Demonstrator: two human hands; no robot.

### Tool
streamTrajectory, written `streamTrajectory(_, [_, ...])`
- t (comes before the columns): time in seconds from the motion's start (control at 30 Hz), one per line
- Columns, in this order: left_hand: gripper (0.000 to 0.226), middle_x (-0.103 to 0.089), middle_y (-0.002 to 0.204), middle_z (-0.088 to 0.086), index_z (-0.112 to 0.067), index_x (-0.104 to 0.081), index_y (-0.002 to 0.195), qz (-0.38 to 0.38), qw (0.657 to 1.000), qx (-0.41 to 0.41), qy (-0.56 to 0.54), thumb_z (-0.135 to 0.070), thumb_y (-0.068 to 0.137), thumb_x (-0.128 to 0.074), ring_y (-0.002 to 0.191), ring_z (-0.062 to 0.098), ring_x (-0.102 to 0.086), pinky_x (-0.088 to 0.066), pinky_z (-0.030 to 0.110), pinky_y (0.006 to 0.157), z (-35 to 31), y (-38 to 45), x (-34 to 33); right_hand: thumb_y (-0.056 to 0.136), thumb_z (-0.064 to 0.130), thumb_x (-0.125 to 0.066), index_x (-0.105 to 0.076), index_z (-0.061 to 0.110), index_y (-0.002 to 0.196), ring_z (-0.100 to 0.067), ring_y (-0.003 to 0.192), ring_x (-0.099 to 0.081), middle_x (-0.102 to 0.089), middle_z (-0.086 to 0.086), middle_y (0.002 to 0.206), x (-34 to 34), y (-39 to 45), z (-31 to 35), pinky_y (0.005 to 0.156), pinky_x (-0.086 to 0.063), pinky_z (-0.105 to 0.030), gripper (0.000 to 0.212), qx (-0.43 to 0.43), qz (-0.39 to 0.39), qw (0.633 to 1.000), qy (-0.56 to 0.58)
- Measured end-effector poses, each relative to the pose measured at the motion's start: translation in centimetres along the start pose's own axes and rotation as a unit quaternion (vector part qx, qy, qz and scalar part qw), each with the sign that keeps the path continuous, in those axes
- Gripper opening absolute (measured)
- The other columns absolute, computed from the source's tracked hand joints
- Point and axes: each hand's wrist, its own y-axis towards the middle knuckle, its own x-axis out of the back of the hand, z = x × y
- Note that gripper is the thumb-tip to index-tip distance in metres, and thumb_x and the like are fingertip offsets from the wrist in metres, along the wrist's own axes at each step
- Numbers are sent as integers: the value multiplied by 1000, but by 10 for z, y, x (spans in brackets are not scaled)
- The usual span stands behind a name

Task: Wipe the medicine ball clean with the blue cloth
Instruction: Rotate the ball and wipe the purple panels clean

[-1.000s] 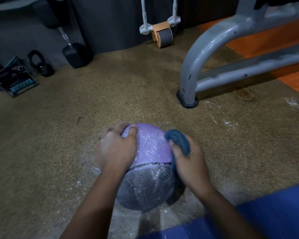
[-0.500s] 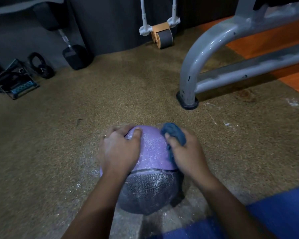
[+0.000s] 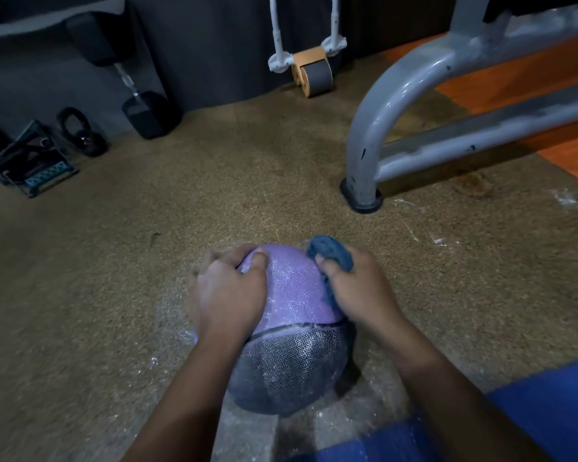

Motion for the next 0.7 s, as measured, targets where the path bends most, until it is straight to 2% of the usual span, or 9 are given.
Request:
streamTrajectory(0.07, [43,-55,121,-7,-48,-65,119,-2,1000,2,3,-61,84,-44,121,29,-51,-42,49,101,-1,0,-1,86,37,-61,-69,31,87,-25,93,-67,-69,6,88,1,-2,-11,80,-49,-34,9,-40,-11,996,81])
streamTrajectory(0.1, [42,-55,123,-6,-48,-65,119,-1,1000,3,4,-60,85,-45,120,29,-51,-42,48,101,-2,0,-1,88,36,-61,-70,29,92,-26,95,-66,-67,2,93,1,-13,-15,81,-48,-33,12,-30,-21,997,63])
streamTrajectory(0.2, [37,-56,125,-4,-47,-65,119,-1,1000,1,2,-57,87,-49,118,29,-53,-43,45,99,-3,2,-1,82,50,-55,-64,31,121,-21,112,-56,-53,3,123,0,-64,-9,97,-46,-36,44,69,-71,993,-64])
streamTrajectory(0.3, [39,-57,123,-7,-48,-66,118,5,1000,-9,-4,-58,85,-48,118,27,-53,-43,47,100,-2,0,-1,77,57,-44,-55,39,127,-22,118,-47,-45,5,136,-6,-85,18,95,-46,-39,55,163,-66,974,-143])
streamTrajectory(0.37, [43,-57,123,-7,-49,-65,118,3,1000,-14,-4,-61,83,-45,119,27,-53,-43,47,99,-1,-1,0,78,59,-41,-53,38,127,-23,117,-46,-44,5,136,-9,-70,25,94,-46,-41,55,152,-53,973,-163])
streamTrajectory(0.43, [47,-57,123,-7,-51,-63,120,0,1000,-13,6,-63,81,-40,121,28,-51,-43,47,100,0,-3,0,81,56,-45,-59,35,123,-24,116,-51,-49,5,129,-5,-44,25,97,-45,-40,49,92,-29,987,-131])
streamTrajectory(0.57, [48,-56,124,-6,-49,-64,119,-2,1000,0,-14,-63,79,-41,124,30,-49,-41,51,102,0,-2,0,91,41,-60,-65,35,94,-23,103,-60,-58,6,103,-1,-14,6,90,-46,-38,9,7,-18,1000,10])
streamTrajectory(0.63, [51,-56,124,-4,-47,-66,117,-1,999,5,-35,-62,76,-42,123,30,-50,-40,50,103,-1,0,0,88,44,-58,-66,34,97,-24,101,-61,-59,3,103,-1,-24,-2,90,-48,-41,15,2,-29,999,33])
streamTrajectory(0.7, [50,-57,124,-4,-45,-67,118,1,999,5,-35,-62,76,-43,121,28,-51,-41,48,103,-1,1,0,82,52,-53,-66,33,113,-21,108,-59,-55,5,117,0,-53,-5,95,-46,-37,39,30,-59,998,-16])
